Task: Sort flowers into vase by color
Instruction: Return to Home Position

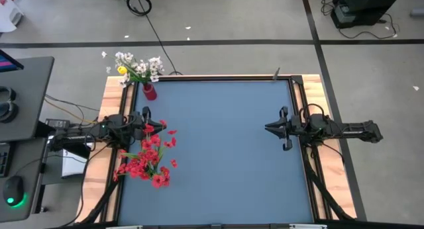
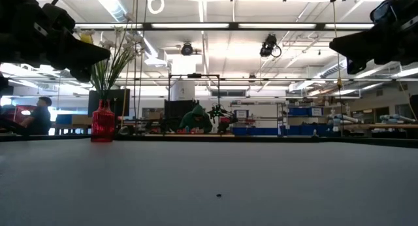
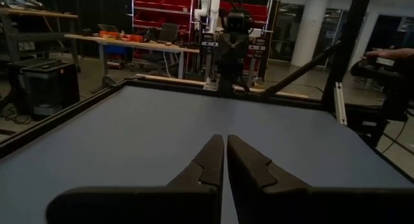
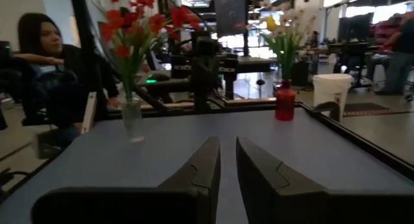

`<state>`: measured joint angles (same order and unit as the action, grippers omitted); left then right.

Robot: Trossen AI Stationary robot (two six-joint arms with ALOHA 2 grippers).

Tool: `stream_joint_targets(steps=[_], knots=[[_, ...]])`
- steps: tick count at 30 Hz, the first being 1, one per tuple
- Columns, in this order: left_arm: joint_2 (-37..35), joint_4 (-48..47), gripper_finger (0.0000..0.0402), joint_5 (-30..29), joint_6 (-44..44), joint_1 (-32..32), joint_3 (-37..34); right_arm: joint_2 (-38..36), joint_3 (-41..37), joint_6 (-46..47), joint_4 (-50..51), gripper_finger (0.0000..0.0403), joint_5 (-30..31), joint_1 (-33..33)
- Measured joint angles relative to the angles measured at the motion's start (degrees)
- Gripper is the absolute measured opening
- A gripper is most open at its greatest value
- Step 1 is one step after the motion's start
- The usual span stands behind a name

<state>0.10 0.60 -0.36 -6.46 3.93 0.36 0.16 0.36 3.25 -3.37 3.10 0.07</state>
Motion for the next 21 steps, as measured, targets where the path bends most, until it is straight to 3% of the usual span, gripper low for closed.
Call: stream_joint_targets(steps=[21], knots=[[0.22,0.02,0.0027,0.0,0.0,-0.05,0.0,0.09,0.0,0.0,-0.89,0.006,-0.16,0.62]])
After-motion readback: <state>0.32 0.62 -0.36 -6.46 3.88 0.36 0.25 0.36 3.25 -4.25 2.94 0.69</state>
